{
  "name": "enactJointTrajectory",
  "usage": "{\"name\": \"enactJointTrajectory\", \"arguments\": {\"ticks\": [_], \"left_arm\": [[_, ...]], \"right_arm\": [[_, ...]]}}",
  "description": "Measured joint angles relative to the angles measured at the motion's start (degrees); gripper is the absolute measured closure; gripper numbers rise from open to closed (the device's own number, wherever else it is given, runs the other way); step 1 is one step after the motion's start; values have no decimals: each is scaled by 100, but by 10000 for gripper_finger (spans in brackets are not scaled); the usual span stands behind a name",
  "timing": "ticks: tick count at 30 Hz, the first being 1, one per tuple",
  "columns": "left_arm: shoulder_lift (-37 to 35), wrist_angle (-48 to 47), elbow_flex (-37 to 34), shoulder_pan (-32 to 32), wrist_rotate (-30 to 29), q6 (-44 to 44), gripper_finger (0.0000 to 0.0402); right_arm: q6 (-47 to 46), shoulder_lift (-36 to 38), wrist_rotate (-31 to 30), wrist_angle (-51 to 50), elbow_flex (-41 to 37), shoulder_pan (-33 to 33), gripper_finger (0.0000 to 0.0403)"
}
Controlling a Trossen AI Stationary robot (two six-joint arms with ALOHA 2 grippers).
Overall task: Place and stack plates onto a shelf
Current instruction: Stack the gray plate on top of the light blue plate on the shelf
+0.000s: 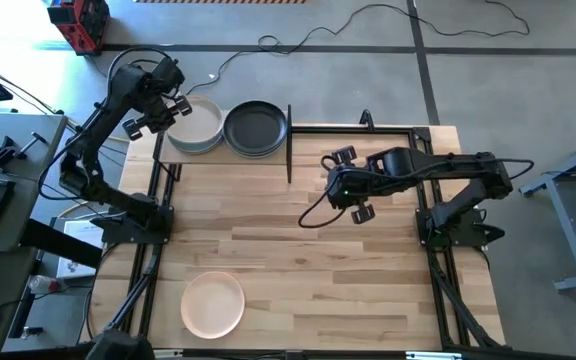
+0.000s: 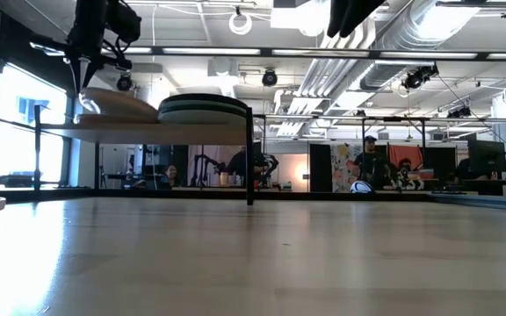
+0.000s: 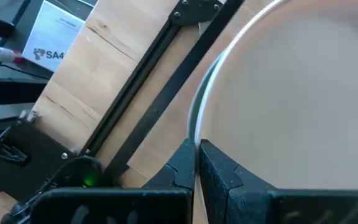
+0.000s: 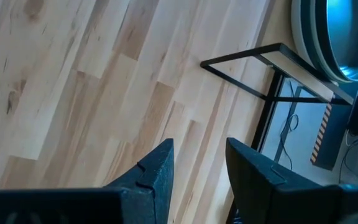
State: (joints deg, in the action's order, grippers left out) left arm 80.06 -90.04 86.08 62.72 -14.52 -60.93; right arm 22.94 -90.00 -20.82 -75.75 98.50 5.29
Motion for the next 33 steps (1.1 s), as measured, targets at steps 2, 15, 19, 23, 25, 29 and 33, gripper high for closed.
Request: {"name": "enactJointTrajectory", "arguments": {"ticks": [2, 15, 19, 23, 25, 29, 33], "left_arm": [[9, 0, 0, 69, -3, 34, 401], [10, 11, 0, 155, 24, 509, 399], [10, 13, 0, 155, 51, 466, 391], [10, 11, 0, 155, 108, 466, 377], [10, 12, 0, 155, 185, 530, 370], [71, -9, 0, 155, 499, 840, 351], [108, 6, 0, 152, 566, 1015, 330]], "right_arm": [[-2, 0, 0, -16, 0, -25, 277], [0, -2, 0, -12, 0, -266, 277], [8, -2, 0, -11, 0, -314, 277], [22, -2, 0, -18, 0, -344, 277], [22, -2, 0, -31, 0, -344, 277], [48, -2, 0, -31, 0, -343, 277], [48, -2, 0, -31, 0, -344, 277]]}}
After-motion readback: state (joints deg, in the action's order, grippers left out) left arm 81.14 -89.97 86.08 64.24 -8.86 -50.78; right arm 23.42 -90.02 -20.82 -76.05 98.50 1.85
